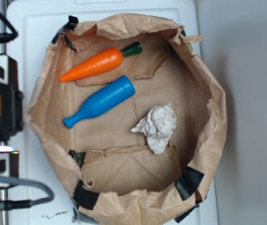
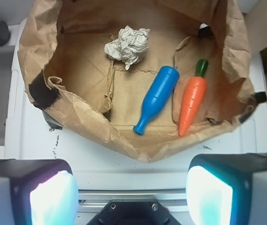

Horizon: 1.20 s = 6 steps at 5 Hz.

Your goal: Grab the white paper.

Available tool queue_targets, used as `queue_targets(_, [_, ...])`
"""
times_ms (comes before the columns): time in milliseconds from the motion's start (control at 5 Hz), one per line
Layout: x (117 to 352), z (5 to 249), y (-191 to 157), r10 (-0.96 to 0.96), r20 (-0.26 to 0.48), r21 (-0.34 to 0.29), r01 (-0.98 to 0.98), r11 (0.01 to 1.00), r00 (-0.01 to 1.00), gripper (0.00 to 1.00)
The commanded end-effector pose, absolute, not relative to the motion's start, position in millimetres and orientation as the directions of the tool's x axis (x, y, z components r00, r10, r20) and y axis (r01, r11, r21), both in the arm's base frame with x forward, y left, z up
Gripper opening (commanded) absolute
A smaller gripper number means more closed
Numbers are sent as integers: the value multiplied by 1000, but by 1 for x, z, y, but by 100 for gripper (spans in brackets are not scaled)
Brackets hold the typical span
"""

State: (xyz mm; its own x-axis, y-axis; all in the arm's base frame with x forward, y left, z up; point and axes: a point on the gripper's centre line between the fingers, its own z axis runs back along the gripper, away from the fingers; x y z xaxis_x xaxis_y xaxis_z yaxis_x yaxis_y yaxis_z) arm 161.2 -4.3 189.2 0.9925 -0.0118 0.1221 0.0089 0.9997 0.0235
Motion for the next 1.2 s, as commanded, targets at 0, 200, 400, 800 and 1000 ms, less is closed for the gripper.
queue_targets(0, [175, 173, -3, -36, 151, 62, 27, 998, 988, 100])
queue_targets(200, [175, 173, -3, -36, 151, 62, 27, 998, 988, 100])
queue_targets(400, [175, 173, -3, -36, 151, 62, 27, 998, 988, 100])
queue_targets(800, [198, 160, -10, -24, 149, 58, 15, 998, 989, 100])
queue_targets(1000, [240, 149, -2, 12, 107, 45, -17, 999, 994, 100])
